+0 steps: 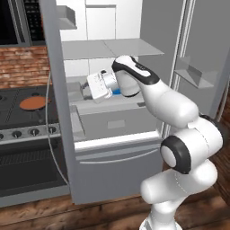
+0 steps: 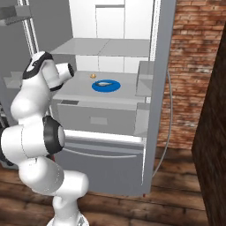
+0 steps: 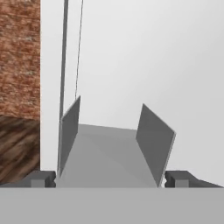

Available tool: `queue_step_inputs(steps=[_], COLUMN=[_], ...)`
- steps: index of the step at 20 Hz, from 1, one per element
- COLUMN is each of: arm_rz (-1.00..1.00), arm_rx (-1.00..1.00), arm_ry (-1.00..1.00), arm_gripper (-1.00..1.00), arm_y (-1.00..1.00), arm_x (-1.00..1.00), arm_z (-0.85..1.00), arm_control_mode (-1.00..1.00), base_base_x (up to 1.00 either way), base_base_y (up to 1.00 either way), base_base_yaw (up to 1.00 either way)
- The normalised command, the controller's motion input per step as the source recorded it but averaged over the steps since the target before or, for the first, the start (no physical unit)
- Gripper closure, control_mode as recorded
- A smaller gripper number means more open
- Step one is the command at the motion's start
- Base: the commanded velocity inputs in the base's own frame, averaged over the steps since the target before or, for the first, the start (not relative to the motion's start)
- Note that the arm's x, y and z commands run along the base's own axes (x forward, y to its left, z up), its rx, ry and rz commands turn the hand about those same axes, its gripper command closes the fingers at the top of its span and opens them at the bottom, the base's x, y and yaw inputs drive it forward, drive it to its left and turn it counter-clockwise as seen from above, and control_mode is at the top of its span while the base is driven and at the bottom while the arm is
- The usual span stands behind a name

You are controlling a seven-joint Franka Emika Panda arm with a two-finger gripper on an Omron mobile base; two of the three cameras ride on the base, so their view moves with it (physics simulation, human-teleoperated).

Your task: Retrieve the fish from the fridge and place it on the saucepan with marinade on the stove.

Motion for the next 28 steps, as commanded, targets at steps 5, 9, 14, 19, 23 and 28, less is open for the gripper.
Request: queue_step_inputs(steps=[5, 9, 14, 19, 23, 28], arm_rz=[0.0, 0.0, 0.0, 0.0, 0.0, -0.07], arm_rx=[0.0, 0.0, 0.0, 0.01, 0.01, -0.02], arm_ry=[0.0, 0.0, 0.0, -0.1, -0.16, -0.13], arm_gripper=[-1.0, -1.0, -1.0, -1.0, -1.0, -1.0], arm_y=[0.53, 0.51, 0.33, -0.07, -0.41, -0.52], arm_x=[0.0, 0.0, 0.0, 0.0, -0.03, -0.17], arm_z=[0.0, 0.0, 0.0, 0.0, 0.08, 0.26], arm_control_mode=[-1.0, -1.0, -1.0, -1.0, -1.0, -1.0], base_base_x=[0.0, 0.0, 0.0, 0.0, 0.0, 0.0], base_base_y=[0.0, 0.0, 0.0, 0.0, 0.0, 0.0], base_base_yaw=[0.0, 0.0, 0.0, 0.0, 0.0, 0.0])
